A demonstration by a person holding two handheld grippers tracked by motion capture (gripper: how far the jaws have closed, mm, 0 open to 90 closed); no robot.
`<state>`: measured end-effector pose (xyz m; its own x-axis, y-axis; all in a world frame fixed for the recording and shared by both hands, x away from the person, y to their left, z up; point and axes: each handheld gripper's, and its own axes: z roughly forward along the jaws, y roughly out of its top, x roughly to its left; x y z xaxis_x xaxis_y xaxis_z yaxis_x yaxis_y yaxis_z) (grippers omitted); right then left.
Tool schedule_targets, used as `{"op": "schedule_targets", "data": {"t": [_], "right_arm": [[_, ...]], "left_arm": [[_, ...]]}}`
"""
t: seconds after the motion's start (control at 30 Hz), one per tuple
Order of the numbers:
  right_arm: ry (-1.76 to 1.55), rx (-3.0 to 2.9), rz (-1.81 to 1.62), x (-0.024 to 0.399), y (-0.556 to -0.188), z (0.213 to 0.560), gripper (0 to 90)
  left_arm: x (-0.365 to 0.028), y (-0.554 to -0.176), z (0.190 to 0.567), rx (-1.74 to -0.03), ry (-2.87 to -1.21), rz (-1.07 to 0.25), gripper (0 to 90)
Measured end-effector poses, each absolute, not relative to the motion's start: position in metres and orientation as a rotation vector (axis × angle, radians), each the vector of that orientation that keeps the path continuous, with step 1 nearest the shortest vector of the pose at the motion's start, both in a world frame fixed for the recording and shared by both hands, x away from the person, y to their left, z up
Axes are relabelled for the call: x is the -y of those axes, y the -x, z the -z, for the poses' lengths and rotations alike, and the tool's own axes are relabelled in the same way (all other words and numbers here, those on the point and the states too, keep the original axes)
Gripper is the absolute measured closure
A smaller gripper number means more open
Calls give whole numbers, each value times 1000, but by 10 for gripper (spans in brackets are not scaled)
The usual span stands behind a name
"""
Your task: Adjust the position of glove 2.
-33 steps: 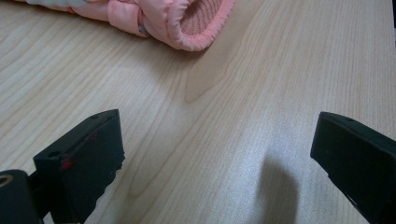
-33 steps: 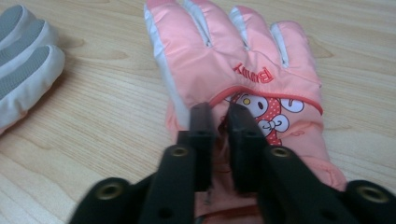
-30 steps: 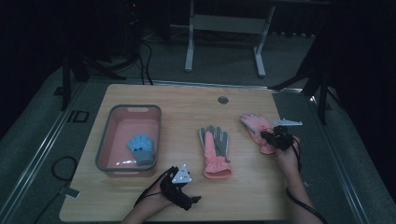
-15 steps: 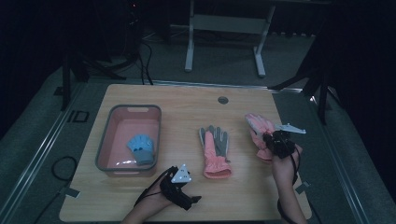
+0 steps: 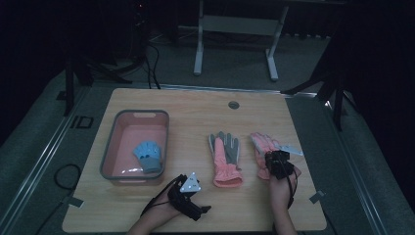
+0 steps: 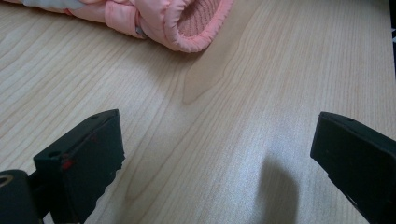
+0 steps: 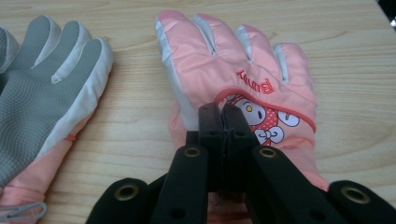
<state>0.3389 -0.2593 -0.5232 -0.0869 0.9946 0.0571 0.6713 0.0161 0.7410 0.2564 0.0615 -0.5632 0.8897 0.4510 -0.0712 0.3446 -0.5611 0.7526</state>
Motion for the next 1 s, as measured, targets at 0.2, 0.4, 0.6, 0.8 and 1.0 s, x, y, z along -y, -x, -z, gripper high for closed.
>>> {"op": "schedule_targets", "data": {"t": [0.2,0.4,0.6,0.8,1.0], "right_arm": [[-1707,-1823,-899,264,-339,525,777],[-1618,-1927,-960,267,-339,503,674],[-1439,-2043,-984,286,-341,484,643],[-1308,-2152,-1041,314,-345,478,634],[-1276,-2218,-1049,330,-350,479,627]], "left_arm": [[-62,-257,563,-570,-2218,-163,29],[-62,-256,563,-569,-2219,-161,29],[-62,-255,563,-569,-2219,-163,29],[-63,-254,563,-576,-2207,-170,29],[-64,-253,563,-576,-2197,-168,29]]}}
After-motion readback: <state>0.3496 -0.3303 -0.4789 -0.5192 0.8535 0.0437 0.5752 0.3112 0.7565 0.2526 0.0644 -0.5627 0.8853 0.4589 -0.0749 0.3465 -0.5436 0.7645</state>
